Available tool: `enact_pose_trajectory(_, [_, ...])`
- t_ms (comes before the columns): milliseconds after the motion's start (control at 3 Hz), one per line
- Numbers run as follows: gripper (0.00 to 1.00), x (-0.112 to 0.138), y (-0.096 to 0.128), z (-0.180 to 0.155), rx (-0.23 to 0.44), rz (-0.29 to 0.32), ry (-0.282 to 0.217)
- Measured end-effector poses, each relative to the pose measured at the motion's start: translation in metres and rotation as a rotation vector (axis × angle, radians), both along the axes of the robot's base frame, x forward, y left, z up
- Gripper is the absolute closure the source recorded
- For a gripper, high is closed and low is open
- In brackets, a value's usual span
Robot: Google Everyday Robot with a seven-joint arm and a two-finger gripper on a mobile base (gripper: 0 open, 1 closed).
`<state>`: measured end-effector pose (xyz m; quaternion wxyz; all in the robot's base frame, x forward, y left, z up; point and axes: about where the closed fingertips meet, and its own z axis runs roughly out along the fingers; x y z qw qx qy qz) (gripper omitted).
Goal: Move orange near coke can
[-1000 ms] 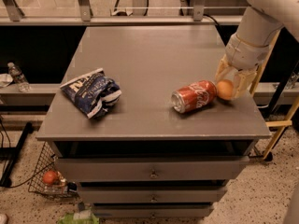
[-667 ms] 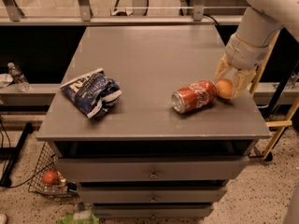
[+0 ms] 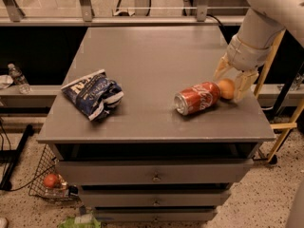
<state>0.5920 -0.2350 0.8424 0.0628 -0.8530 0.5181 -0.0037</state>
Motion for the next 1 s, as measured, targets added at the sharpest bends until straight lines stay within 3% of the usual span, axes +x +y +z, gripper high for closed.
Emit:
enact_pose_trajectory(667, [0.0, 0.004, 0.001, -0.002, 0.006, -0.004, -0.014])
enact_pose_trajectory(1000, [0.0, -0.005, -0.013, 0.009, 0.024, -0.045, -0.057])
